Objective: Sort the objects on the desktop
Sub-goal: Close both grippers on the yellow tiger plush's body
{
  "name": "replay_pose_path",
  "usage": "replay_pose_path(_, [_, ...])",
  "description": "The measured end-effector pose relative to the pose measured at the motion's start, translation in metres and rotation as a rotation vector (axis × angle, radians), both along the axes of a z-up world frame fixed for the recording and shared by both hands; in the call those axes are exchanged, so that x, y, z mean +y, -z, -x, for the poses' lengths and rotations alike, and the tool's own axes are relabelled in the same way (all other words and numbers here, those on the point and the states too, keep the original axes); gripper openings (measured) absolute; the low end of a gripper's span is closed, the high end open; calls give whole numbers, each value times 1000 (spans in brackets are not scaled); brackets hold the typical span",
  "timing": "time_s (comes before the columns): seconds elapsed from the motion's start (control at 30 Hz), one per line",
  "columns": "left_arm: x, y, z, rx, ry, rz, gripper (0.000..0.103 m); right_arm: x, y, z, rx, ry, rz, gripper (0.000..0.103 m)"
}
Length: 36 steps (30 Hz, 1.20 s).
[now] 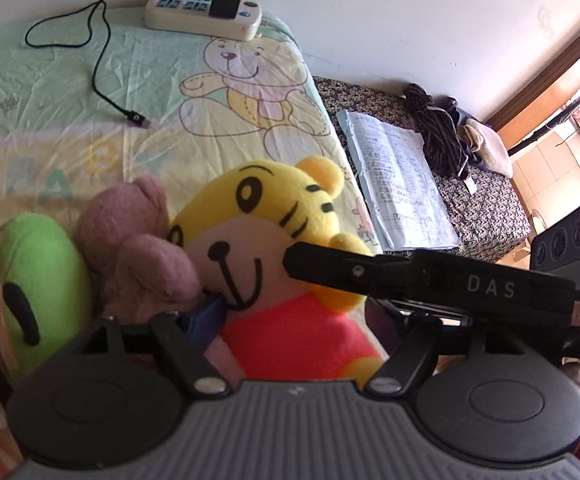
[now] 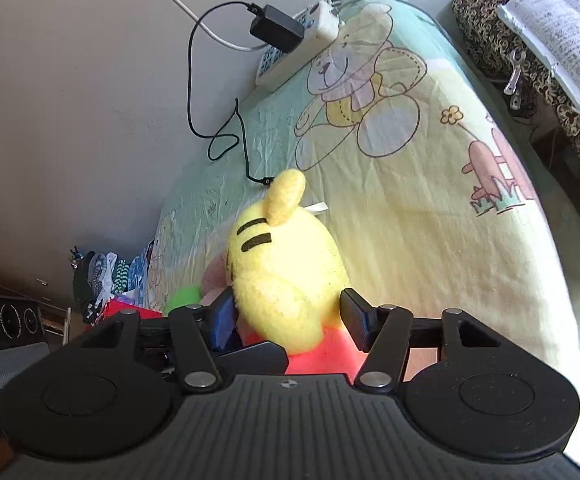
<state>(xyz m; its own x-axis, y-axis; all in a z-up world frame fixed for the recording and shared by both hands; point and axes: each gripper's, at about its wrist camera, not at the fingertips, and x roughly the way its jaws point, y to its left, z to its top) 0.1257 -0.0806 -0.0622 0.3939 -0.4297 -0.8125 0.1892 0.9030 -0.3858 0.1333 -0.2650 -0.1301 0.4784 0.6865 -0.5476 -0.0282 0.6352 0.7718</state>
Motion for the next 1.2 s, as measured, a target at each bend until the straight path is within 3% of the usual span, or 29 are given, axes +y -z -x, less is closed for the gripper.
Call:
replay_pose_path(0.1, [-3,0,-1,-12,19,-11,78,6,3,-5,-6,-19,5,59])
replay_pose_path(0.23, [-4,2,2,-14,16,5,79,-1,8,-4,22,-10,-43,44])
replay_pose_path(0.33, [-13,1,7,-26,37,-14,79,-11,9,2,58,9,-88,39])
replay_pose_path(0.5, [-28,-6,24,-41,80,13,78,-27,-4,22,59,54,-84,38])
replay_pose_path(0.67, [-51,-9,44,-33,169,24,69,-48,-17,50,48,101,-30,38])
replay_pose_path(0.83, [-73,-6,72,-23,260,3,68,-69,-18,88,84,153,0,38])
replay_pose_path(0.97, [-74,4,84,17,268,-3,80,-81,-8,119,94,222,-32,37])
replay_pose_path(1.2, [-76,23,70,76,269,24,86,-84,3,133,89,291,-48,38])
